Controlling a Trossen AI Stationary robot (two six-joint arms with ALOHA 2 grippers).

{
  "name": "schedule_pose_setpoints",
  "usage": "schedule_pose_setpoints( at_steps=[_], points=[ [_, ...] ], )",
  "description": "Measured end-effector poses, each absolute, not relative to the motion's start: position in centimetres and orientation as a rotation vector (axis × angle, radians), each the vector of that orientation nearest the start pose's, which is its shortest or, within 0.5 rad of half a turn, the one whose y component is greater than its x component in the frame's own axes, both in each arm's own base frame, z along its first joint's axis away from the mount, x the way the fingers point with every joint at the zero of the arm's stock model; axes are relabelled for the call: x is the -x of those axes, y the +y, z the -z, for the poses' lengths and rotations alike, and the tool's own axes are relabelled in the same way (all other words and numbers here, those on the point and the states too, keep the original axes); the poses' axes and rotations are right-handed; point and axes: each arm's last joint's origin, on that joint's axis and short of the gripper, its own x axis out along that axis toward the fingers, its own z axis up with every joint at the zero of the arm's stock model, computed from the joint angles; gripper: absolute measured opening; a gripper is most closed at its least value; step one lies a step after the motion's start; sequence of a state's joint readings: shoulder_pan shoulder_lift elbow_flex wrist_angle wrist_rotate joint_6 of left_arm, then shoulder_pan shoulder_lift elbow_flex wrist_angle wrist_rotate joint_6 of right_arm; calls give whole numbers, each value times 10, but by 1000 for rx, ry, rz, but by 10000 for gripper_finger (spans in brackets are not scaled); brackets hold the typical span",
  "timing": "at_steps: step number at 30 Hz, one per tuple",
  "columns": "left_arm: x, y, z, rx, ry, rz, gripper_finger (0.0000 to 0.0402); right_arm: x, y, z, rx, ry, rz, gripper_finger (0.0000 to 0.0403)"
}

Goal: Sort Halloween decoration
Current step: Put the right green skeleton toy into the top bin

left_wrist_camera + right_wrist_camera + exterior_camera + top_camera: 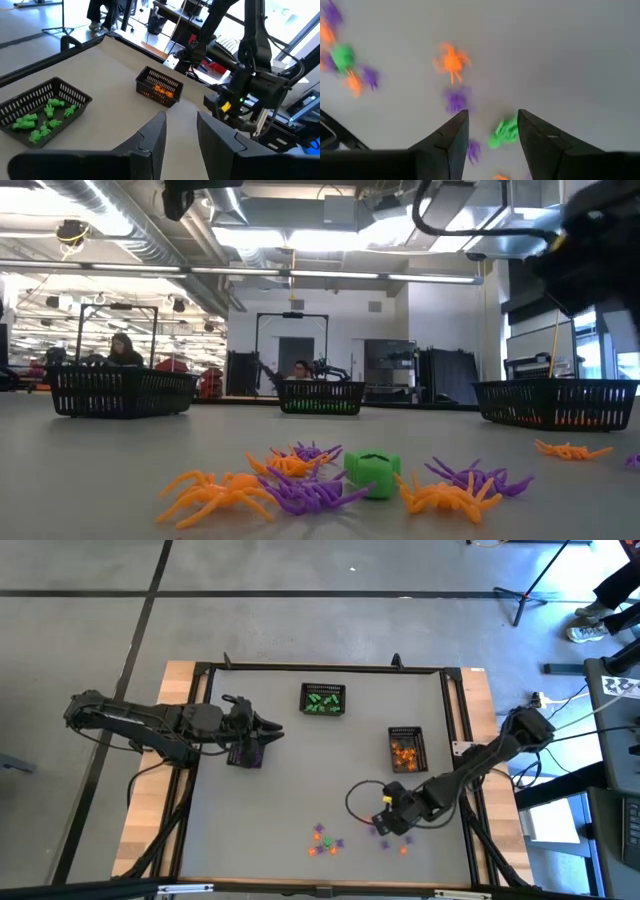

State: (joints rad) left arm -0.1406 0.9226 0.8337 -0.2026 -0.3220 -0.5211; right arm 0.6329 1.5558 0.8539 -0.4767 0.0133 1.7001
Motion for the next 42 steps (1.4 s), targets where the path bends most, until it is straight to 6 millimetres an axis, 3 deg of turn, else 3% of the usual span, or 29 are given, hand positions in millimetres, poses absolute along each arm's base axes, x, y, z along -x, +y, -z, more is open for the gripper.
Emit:
schedule_pose_setpoints(
  at_steps=[15,18,22,26,31,38,42],
  points=[
    [-200,-24,-325,463,229,-239,102,-231,173,-133,-1002,1384,545,162],
    [-200,-24,-325,463,228,-242,102,-231,174,-126,-955,1454,505,135],
    [-200,-24,-325,464,228,-242,102,-229,174,-126,-914,1484,472,63],
    [-200,-24,-325,464,228,-243,102,-230,170,-134,-920,1464,430,11],
    [-200,-24,-324,461,229,-249,102,-231,158,-152,-955,1381,424,36],
    [-200,-23,-324,458,229,-263,102,-245,132,-196,-1060,1049,373,12],
    [-200,-23,-324,458,228,-264,102,-259,97,-221,-1059,755,418,6]
  ],
)
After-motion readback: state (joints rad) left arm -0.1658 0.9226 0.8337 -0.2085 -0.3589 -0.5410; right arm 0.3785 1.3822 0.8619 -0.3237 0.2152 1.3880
